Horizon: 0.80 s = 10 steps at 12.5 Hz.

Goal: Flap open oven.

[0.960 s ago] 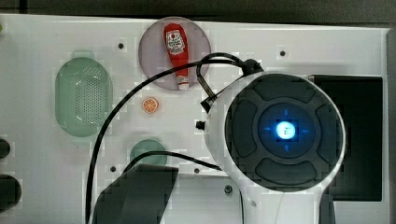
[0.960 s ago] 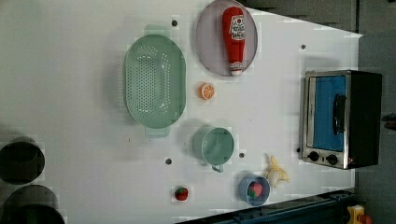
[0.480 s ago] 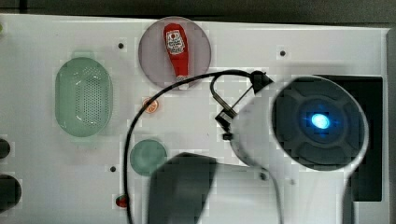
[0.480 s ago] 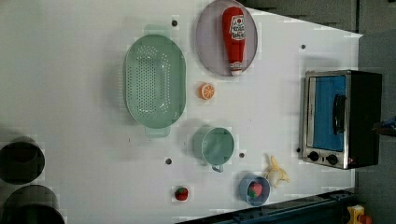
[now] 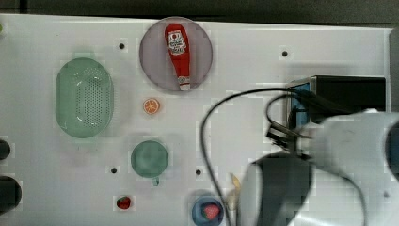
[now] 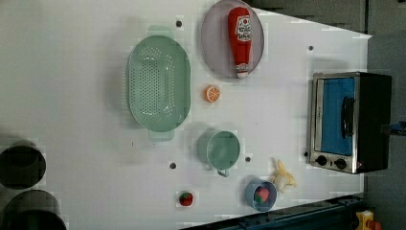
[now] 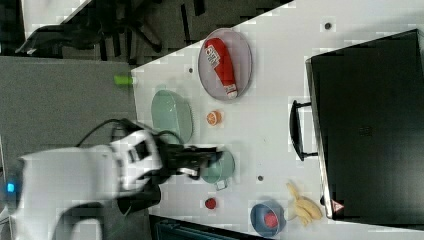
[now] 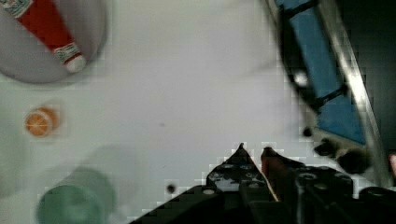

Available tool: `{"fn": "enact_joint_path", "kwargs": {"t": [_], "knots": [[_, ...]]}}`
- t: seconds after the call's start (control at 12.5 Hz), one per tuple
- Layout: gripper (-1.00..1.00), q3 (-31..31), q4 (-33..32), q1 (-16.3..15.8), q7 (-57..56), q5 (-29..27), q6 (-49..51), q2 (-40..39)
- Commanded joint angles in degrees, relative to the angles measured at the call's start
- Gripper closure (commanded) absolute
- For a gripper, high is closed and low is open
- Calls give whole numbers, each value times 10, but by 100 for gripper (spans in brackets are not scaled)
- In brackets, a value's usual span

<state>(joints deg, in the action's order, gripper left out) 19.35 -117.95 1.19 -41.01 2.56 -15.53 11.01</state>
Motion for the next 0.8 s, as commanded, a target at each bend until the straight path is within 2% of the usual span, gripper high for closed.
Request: {"fn": "enact_joint_path", "kwargs": {"t": [0.08, 0.32, 0.8], "knots": [[65, 31, -11, 19, -185, 3, -63, -33], [65, 59, -20, 20, -274, 3, -139, -82], [65, 75, -41, 27, -277, 1, -237, -165]]}}
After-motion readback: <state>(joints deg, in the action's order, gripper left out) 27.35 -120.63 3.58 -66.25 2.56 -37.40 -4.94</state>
